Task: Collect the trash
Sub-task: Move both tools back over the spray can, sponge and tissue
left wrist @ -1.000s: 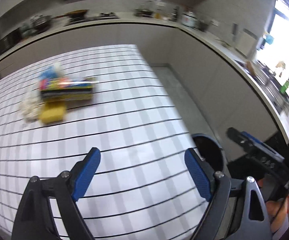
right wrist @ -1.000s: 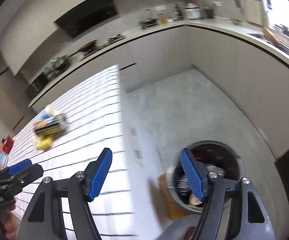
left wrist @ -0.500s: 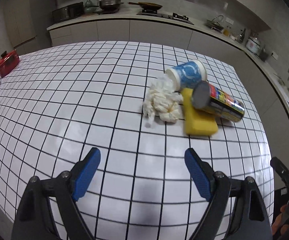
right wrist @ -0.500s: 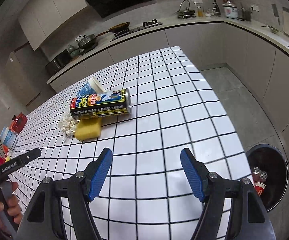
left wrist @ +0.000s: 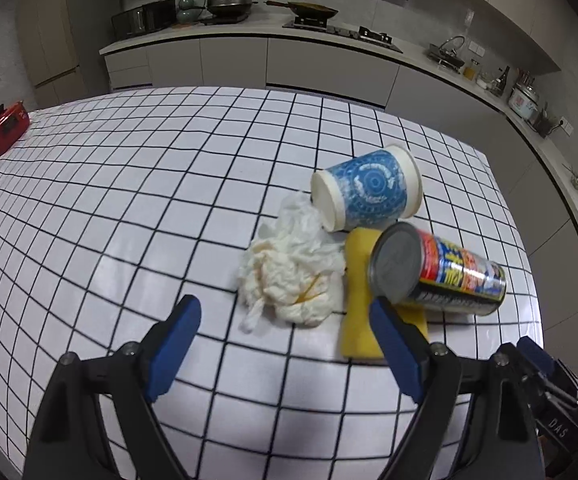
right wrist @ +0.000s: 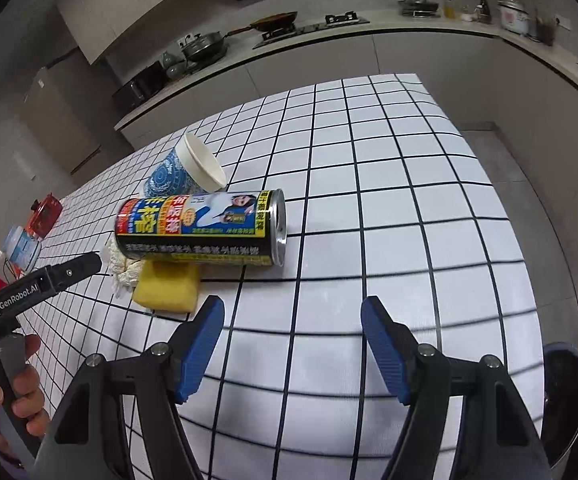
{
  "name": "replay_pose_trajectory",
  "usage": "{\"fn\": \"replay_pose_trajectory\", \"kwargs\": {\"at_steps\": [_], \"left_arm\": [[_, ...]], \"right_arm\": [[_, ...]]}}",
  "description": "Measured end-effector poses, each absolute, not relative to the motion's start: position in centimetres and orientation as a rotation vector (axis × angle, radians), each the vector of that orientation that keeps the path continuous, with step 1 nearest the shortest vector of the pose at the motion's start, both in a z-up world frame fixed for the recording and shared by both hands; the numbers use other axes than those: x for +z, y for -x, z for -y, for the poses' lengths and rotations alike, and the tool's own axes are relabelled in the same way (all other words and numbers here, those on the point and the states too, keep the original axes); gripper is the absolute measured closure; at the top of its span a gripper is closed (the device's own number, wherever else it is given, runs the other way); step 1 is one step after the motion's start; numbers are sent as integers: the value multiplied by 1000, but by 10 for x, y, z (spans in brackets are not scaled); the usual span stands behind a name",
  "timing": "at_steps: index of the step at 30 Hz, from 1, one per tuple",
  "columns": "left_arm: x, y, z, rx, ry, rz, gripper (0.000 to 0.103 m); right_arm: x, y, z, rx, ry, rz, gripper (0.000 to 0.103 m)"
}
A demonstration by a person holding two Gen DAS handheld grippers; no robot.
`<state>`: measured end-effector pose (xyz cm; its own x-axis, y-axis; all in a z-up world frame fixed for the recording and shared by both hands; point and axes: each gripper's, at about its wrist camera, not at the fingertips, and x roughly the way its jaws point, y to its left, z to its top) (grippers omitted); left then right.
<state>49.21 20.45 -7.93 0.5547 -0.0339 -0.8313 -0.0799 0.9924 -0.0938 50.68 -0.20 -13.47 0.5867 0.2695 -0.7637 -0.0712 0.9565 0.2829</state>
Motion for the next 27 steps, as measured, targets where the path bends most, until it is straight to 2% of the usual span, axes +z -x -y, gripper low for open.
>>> {"fn": "replay_pose_trajectory", "kwargs": {"at_steps": [15, 18, 27], "left_arm": [[-81, -468, -172, -101, 125, -1020, 16], [-76, -461, -183, -50, 154, -982, 16], [-84, -492, -198, 5, 156, -974, 16]], "right_arm": [[-144, -544, 23, 184, -246, -941, 30], [-141, -541, 28, 175, -257, -933, 30], [-146, -544, 20, 183, -249, -942, 30]]}}
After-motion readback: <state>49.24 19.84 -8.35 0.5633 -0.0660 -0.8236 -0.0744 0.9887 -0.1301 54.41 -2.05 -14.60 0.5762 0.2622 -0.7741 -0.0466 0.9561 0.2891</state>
